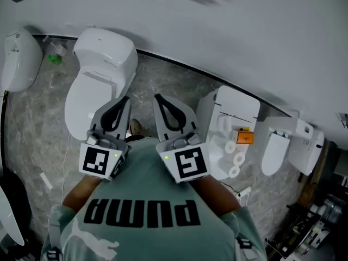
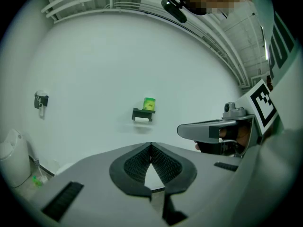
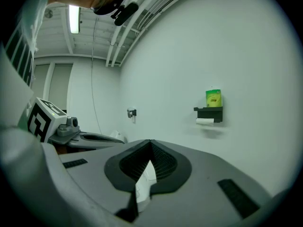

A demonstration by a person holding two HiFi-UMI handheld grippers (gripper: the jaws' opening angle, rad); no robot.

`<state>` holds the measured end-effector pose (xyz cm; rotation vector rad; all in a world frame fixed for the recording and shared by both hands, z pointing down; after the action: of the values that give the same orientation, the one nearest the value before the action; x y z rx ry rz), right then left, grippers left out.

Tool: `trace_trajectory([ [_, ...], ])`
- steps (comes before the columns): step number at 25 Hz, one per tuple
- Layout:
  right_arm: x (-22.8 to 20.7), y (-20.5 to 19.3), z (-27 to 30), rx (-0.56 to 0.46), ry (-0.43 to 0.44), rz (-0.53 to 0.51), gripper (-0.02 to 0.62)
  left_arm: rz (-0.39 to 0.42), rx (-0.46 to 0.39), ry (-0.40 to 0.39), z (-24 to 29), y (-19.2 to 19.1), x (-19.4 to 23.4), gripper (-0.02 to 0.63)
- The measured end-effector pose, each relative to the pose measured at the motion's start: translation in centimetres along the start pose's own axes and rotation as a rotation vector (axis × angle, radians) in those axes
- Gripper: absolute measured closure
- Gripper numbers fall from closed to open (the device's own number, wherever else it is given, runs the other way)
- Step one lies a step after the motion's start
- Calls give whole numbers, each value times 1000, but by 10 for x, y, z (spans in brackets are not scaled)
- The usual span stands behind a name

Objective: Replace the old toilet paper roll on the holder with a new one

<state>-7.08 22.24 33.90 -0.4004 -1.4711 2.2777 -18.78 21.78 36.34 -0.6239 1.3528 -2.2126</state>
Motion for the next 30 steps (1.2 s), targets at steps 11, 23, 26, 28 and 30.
trace_trajectory([
  [11,30,7,19,-19,-99,19,591,37,-15,-82,-10,1,37,603],
  [23,65,18,33,-44,-83,-22,591,47,-30,-61,-35,-4,66,603],
  [26,75,20,35,-45,-70,-37,592,39,-37,-54,-41,-6,70,603],
  [28,75,20,34,-47,-72,-32,591,41,-38,-51,-42,-5,71,603],
  [30,73,19,34,-50,-77,-21,591,42,-41,-45,-42,-5,72,603],
])
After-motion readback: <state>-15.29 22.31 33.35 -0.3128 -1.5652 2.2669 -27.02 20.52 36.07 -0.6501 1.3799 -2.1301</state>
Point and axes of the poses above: the fingertips, and each gripper's own axes: z forward along the fingers, x to its left, y out of its top, the point moved 5 cm from there along -z, backward along the fingers, and after that the axes turned 14 degrees about x, right-handed, at the moved point
